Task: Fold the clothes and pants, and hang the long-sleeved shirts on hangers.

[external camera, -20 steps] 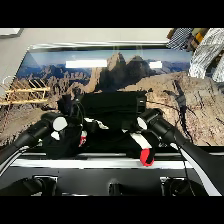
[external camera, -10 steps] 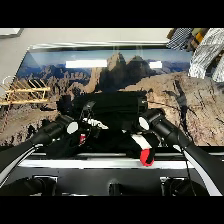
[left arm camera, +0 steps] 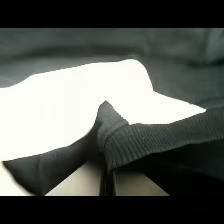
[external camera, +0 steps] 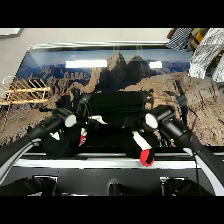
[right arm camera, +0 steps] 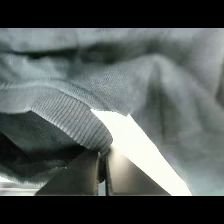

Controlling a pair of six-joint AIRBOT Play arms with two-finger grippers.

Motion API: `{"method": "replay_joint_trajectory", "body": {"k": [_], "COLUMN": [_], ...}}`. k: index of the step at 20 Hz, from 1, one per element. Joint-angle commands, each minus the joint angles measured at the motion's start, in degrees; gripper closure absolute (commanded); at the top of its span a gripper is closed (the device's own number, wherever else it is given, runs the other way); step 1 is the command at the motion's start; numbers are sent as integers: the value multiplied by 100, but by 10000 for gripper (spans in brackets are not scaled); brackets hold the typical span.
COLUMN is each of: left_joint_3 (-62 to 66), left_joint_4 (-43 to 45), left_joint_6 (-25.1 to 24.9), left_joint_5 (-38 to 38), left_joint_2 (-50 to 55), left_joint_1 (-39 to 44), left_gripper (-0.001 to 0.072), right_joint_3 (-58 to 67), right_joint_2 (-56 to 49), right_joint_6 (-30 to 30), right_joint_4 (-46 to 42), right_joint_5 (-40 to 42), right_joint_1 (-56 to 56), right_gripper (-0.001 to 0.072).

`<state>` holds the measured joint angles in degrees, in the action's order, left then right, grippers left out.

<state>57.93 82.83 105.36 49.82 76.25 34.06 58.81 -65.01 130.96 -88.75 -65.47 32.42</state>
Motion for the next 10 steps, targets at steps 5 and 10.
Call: {"method": "replay_joint_trajectory", "body": {"k": [5, 10], "left_joint_3": [1904, 3042], "left_joint_4": [13, -11], "left_joint_6": [55, 363], "left_joint_5": [2334, 3152], "left_joint_2": [-883, -1401], "left_joint_1": [-649, -599], "left_gripper": [678, 677], "right_joint_3": [2726, 4433], "right_joint_2": [90, 52], "right_joint_6": [-763, -866], "right_joint_4": [92, 785], "right_joint_5": [-1156, -2070], "right_joint_1": [-710, -710], "right_gripper": [673, 673]}}
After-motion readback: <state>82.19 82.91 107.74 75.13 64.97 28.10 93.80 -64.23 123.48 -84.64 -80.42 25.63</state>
